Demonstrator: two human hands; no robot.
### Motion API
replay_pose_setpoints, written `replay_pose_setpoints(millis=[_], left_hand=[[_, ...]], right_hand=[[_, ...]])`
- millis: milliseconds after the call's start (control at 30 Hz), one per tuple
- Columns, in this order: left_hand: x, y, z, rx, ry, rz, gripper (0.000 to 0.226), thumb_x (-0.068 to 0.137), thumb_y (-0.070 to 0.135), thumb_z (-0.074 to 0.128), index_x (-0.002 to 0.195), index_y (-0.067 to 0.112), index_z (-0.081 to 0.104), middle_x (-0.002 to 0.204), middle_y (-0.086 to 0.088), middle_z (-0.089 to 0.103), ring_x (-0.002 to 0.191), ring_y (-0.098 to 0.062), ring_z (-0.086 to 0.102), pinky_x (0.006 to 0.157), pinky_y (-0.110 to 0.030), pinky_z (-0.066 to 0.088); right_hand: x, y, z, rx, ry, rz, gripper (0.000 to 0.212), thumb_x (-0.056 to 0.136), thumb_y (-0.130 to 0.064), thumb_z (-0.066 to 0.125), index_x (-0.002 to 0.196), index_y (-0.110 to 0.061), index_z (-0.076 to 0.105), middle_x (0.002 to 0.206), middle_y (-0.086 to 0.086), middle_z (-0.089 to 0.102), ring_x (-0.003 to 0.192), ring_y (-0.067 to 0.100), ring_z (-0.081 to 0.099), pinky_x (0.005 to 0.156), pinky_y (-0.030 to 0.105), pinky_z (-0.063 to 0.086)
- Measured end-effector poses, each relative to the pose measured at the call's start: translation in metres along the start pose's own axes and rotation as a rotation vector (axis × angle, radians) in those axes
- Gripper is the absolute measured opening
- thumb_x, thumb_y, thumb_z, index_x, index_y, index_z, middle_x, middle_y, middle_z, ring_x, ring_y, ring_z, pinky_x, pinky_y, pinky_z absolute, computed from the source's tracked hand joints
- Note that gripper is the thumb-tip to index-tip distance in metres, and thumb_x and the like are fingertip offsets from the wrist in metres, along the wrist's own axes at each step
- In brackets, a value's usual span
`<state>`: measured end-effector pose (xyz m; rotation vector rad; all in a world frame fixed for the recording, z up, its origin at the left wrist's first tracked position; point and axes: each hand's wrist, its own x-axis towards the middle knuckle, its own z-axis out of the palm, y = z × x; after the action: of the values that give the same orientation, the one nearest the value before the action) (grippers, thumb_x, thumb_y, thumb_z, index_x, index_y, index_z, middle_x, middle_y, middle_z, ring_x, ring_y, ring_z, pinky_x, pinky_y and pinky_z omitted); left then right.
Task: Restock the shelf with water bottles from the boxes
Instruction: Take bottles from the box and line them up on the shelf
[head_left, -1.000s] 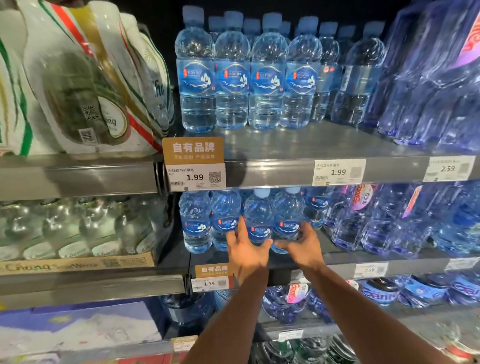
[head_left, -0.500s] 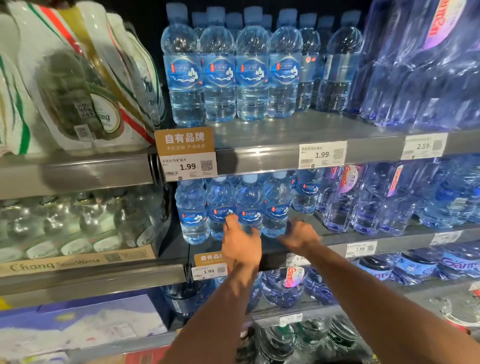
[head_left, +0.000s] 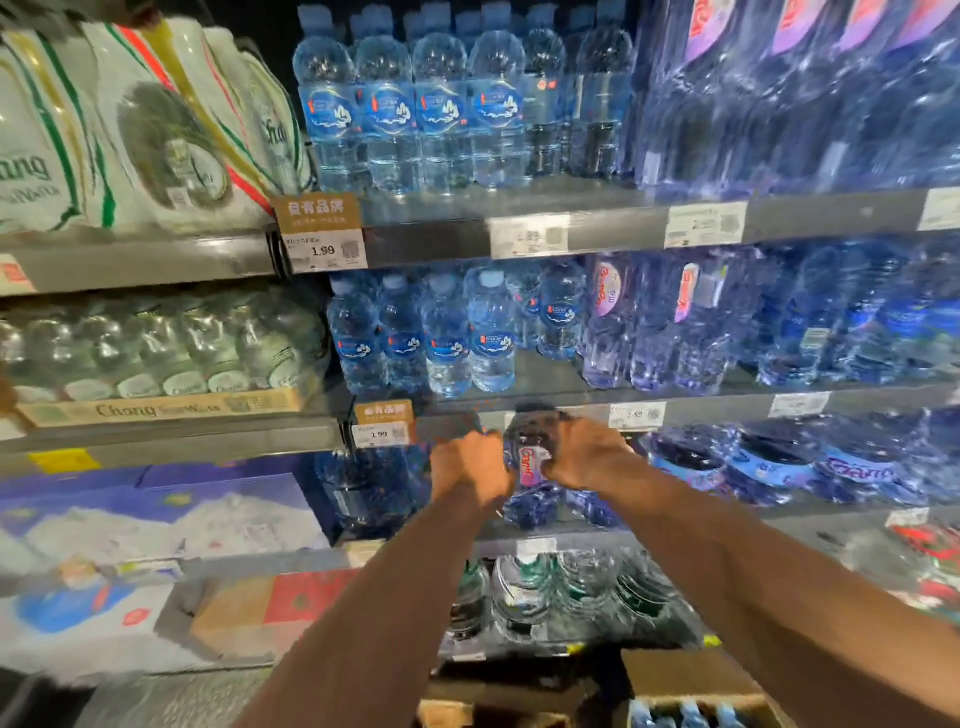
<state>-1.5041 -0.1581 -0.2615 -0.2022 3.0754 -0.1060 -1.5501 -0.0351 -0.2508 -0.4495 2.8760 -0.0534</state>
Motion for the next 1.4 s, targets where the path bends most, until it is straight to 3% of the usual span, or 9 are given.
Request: replay_pose_setpoints(millis=[300, 600, 933, 1033, 1100, 1133, 1200, 1267, 1400], left_hand=[[-0.072, 0.052, 0.005, -0.049, -0.01, 0.068, 0.035, 0.09, 0.033, 0.054, 0.119, 0.015, 0.06, 0.118, -0.009, 0.064, 0.109, -0.03, 0.062, 0.083, -0.036, 0.051], [-0.164, 0.071, 0.027, -0.076, -0.075, 0.174, 0.031, 0.091, 0.036, 0.054, 0.112, 0.015, 0.062, 0.112, -0.008, 0.065, 0.104, -0.028, 0.063, 0.083, -0.036, 0.05], [-0.21, 0.13, 0.054, -0.106, -0.159, 0.292, 0.022, 0.091, 0.015, 0.05, 0.108, 0.01, 0.064, 0.107, -0.009, 0.067, 0.102, -0.026, 0.064, 0.08, -0.036, 0.049], [-0.215, 0.151, 0.063, -0.087, -0.077, 0.316, 0.013, 0.082, 0.016, 0.061, 0.093, 0.011, 0.067, 0.09, -0.008, 0.067, 0.08, -0.022, 0.064, 0.064, -0.028, 0.041], [-0.208, 0.169, 0.068, -0.054, -0.001, 0.334, 0.021, 0.046, 0.015, 0.078, 0.06, 0.011, 0.063, 0.057, -0.006, 0.058, 0.047, -0.015, 0.044, 0.052, -0.021, 0.028], [-0.204, 0.176, 0.074, -0.026, 0.042, 0.34, 0.025, 0.037, 0.015, 0.079, 0.053, 0.012, 0.06, 0.051, -0.005, 0.054, 0.042, -0.013, 0.04, 0.052, -0.019, 0.025], [-0.191, 0.202, 0.084, 0.004, -0.144, 0.297, 0.016, 0.063, 0.019, 0.072, 0.076, 0.01, 0.068, 0.072, -0.006, 0.065, 0.063, -0.018, 0.061, 0.058, -0.024, 0.036], [-0.175, 0.232, 0.092, -0.014, -0.166, 0.252, 0.021, 0.083, 0.018, 0.055, 0.1, 0.01, 0.066, 0.098, -0.006, 0.067, 0.093, -0.025, 0.064, 0.075, -0.033, 0.048], [-0.149, 0.291, 0.113, -0.084, -0.276, 0.183, 0.028, 0.09, 0.025, 0.053, 0.113, 0.013, 0.062, 0.11, -0.005, 0.063, 0.102, -0.026, 0.062, 0.073, -0.033, 0.047]], right_hand=[[-0.095, 0.038, 0.022, -0.002, -0.019, 0.136, 0.046, 0.092, -0.036, 0.054, 0.13, -0.011, 0.054, 0.132, 0.01, 0.057, 0.12, 0.029, 0.056, 0.096, 0.037, 0.047], [-0.202, 0.041, 0.082, -0.045, -0.15, 0.232, 0.047, 0.093, -0.031, 0.049, 0.135, -0.011, 0.047, 0.135, 0.011, 0.052, 0.122, 0.03, 0.053, 0.095, 0.036, 0.046], [-0.255, 0.086, 0.109, -0.078, -0.191, 0.289, 0.047, 0.09, -0.038, 0.056, 0.13, -0.013, 0.053, 0.129, 0.008, 0.057, 0.116, 0.026, 0.057, 0.088, 0.034, 0.049], [-0.254, 0.109, 0.117, -0.078, -0.226, 0.266, 0.05, 0.092, -0.041, 0.052, 0.132, -0.01, 0.048, 0.129, 0.009, 0.054, 0.117, 0.026, 0.055, 0.092, 0.036, 0.048], [-0.247, 0.129, 0.124, -0.072, -0.242, 0.26, 0.046, 0.094, -0.037, 0.05, 0.13, -0.01, 0.049, 0.125, 0.008, 0.056, 0.113, 0.025, 0.057, 0.091, 0.035, 0.051], [-0.243, 0.141, 0.128, -0.062, -0.244, 0.263, 0.042, 0.094, -0.032, 0.049, 0.13, -0.01, 0.05, 0.123, 0.008, 0.057, 0.112, 0.024, 0.057, 0.09, 0.035, 0.051], [-0.232, 0.166, 0.135, -0.025, -0.241, 0.261, 0.04, 0.093, -0.025, 0.047, 0.13, -0.009, 0.05, 0.126, 0.009, 0.055, 0.114, 0.024, 0.056, 0.091, 0.035, 0.051], [-0.22, 0.194, 0.14, 0.008, -0.255, 0.249, 0.038, 0.092, -0.024, 0.049, 0.126, -0.009, 0.055, 0.128, 0.008, 0.056, 0.116, 0.023, 0.055, 0.093, 0.034, 0.049], [-0.195, 0.255, 0.155, 0.075, -0.292, 0.234, 0.031, 0.088, -0.023, 0.054, 0.116, -0.012, 0.061, 0.123, 0.007, 0.06, 0.114, 0.025, 0.057, 0.092, 0.034, 0.048]])
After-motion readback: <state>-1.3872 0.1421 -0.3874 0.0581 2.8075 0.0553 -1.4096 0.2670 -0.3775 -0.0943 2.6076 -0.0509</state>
